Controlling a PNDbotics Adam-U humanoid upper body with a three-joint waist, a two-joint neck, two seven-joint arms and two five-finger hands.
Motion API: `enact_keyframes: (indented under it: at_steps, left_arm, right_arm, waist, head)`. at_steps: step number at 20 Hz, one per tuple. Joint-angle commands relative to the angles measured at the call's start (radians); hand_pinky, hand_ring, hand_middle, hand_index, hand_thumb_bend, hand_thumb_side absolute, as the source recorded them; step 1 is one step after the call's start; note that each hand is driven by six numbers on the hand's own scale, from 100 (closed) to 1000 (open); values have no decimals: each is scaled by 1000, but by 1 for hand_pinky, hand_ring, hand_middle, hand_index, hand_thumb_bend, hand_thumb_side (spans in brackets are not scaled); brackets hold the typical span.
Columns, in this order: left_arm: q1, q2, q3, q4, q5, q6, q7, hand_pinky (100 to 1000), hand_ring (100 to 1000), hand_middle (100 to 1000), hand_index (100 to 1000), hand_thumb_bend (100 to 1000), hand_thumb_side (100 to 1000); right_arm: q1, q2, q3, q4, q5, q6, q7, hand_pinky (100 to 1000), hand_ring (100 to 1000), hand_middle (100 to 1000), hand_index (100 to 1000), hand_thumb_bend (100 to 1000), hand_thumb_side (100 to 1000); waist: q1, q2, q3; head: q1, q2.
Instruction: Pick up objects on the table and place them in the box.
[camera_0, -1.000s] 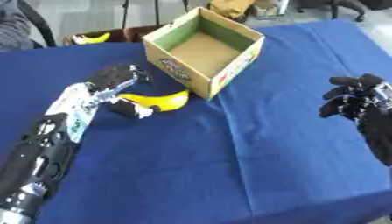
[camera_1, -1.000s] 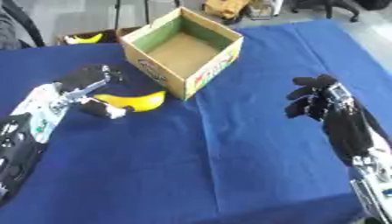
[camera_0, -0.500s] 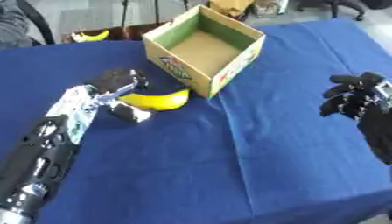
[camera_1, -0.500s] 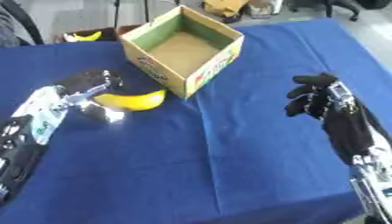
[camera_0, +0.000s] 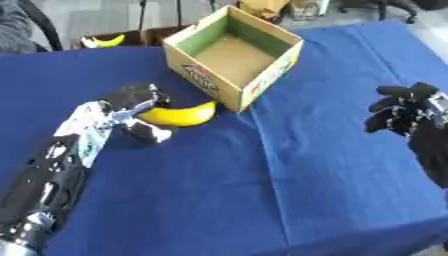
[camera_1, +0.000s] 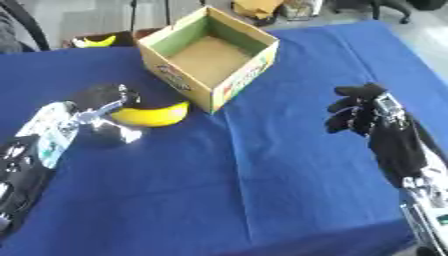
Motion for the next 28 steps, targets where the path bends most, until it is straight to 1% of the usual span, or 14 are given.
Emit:
enact_keyframes:
  at_steps: [1, 4, 5, 6, 9, 14, 21, 28]
  left_arm:
    - [-13, 8, 6, -4, -4, 0, -7, 632, 617, 575, 699, 262, 426]
    - [-13, 8, 8, -4, -3, 3, -6, 628, 612, 568, 693, 224, 404]
    - [-13, 8, 8, -3, -2, 5, -5, 623, 606, 563, 686, 129, 372]
    - [-13, 8, 9, -3, 0, 8, -4, 621, 603, 560, 683, 100, 347]
    - [-13, 10, 10, -8, 6, 17, -2, 619, 597, 552, 671, 100, 299]
    - [-14, 27, 11, -25, 26, 28, -13, 618, 587, 543, 656, 100, 254]
    - [-5, 69, 9, -68, 66, 25, -36, 614, 578, 534, 645, 100, 251]
    - [-12, 118, 25, -112, 136, 44, -36, 611, 576, 528, 640, 100, 255]
  right_arm:
    - [-9, -21, -5, -21, 1, -2, 3, 582, 567, 590, 811, 100, 1000]
    - [-9, -20, -5, -20, 1, -2, 4, 582, 567, 590, 811, 100, 1000]
    - [-9, -20, -5, -20, 1, -2, 4, 582, 568, 590, 811, 100, 1000]
    - [-9, -20, -5, -20, 1, -2, 4, 582, 568, 590, 811, 100, 1000]
    - [-9, -20, -5, -20, 1, -3, 4, 583, 568, 590, 811, 100, 1000]
    - [-9, -20, -6, -19, 1, -3, 5, 583, 568, 590, 812, 100, 1000]
    - [-5, -19, -7, -15, -1, -3, 6, 584, 569, 590, 812, 100, 1000]
    - [-2, -22, -8, -14, -1, -4, 7, 585, 570, 589, 812, 100, 1000]
  waist:
    - [-3, -14, -1]
    - [-2, -14, 1]
    - [-2, -15, 1]
    - [-2, -15, 1]
    - [-3, -15, 2]
    - [-3, -18, 3]
    - [-1, -26, 5]
    - [3, -31, 2]
  head:
    - [-2, -5]
    - [-3, -5]
    - [-3, -5]
    - [-4, -5]
    - [-5, -6]
    - [-5, -7]
    - [-9, -4]
    - [-12, -3]
